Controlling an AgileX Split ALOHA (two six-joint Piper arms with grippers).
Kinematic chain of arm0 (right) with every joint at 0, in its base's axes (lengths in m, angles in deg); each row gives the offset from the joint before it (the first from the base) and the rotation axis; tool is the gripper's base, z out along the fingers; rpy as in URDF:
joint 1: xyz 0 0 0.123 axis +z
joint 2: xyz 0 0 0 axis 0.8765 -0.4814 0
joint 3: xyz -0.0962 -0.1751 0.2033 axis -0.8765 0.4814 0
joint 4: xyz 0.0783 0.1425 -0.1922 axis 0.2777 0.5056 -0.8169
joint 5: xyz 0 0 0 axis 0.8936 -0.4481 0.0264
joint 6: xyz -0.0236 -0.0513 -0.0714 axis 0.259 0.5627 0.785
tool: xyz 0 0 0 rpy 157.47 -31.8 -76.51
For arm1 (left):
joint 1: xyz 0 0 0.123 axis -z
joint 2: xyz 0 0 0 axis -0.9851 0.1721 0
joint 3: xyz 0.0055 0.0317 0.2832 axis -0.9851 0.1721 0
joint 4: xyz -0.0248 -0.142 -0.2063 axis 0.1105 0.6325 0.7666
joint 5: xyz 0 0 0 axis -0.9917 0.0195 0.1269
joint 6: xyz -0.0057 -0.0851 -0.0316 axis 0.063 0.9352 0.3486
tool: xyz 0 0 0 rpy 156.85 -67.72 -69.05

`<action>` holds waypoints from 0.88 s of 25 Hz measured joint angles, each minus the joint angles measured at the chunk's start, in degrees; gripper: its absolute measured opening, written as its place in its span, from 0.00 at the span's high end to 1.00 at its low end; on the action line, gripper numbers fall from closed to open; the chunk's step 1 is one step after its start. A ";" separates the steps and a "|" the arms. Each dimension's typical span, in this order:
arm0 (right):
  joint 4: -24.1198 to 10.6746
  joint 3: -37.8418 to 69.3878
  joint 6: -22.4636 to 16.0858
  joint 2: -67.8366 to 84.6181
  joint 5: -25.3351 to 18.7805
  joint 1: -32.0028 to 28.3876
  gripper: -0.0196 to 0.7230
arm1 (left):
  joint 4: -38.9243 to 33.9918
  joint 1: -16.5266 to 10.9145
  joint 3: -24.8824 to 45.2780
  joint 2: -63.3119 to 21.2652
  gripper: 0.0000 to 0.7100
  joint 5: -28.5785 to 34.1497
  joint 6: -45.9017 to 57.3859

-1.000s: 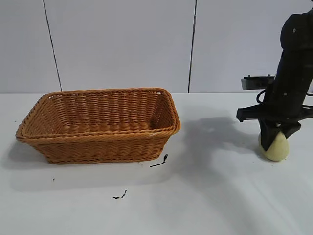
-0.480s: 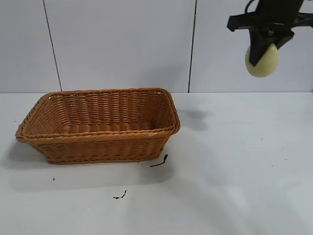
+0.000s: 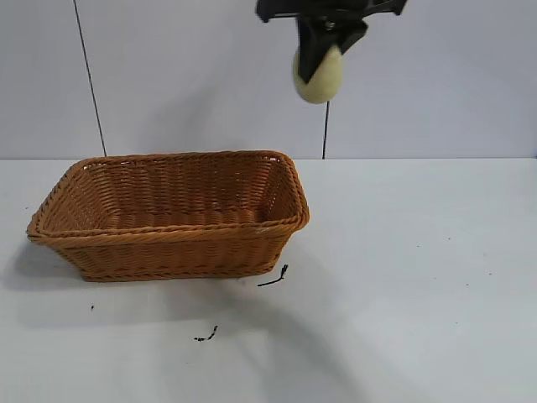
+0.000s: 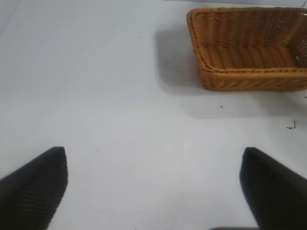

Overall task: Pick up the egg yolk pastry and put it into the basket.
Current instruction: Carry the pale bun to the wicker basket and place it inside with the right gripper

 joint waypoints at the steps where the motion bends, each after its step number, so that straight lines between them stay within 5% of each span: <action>1: 0.12 -0.26 0.00 -0.93 0.22 1.46 0.86 | 0.00 0.00 0.00 0.00 0.02 0.00 0.00; 16: 1.25 -0.38 -0.51 -15.59 11.10 7.82 0.86 | 0.00 0.00 0.00 0.00 0.02 0.00 0.00; 19: 1.67 -0.38 -0.57 -15.87 11.82 7.82 0.76 | 0.00 0.00 0.00 0.00 0.02 0.00 0.00; 22: 1.82 -0.66 -0.57 -15.87 11.87 7.82 0.48 | 0.00 0.00 0.00 0.00 0.02 0.00 0.00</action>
